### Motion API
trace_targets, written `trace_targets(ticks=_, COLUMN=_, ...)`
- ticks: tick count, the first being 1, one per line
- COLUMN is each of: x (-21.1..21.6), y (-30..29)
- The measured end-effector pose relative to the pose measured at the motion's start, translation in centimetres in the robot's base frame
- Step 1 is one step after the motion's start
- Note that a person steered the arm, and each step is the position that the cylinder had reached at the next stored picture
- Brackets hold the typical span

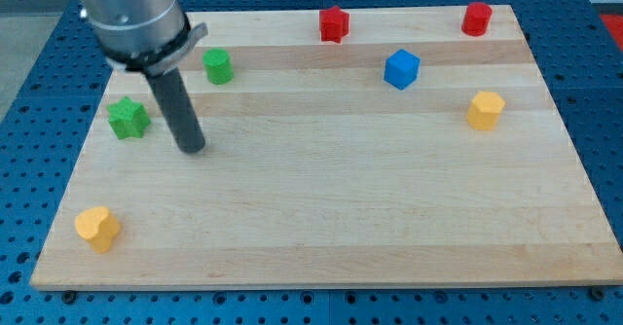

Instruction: Push the green circle to the bottom center of the board

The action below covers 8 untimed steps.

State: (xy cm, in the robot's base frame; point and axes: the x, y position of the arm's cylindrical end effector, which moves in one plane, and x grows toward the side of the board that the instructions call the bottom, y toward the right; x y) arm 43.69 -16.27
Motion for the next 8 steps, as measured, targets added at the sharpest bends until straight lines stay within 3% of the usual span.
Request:
trace_targets(ticks=1, x=-4.0, y=0.0)
trace_targets(ticks=4, x=-9.9, y=-5.7)
trace_targets(ticks=5, x=-12.8, y=-4.4)
trace_targets(ticks=6, x=-12.5, y=0.9)
trace_targets(ticks=7, x=-8.7, y=5.8)
trace_targets(ticks=8, x=-7.5, y=6.9)
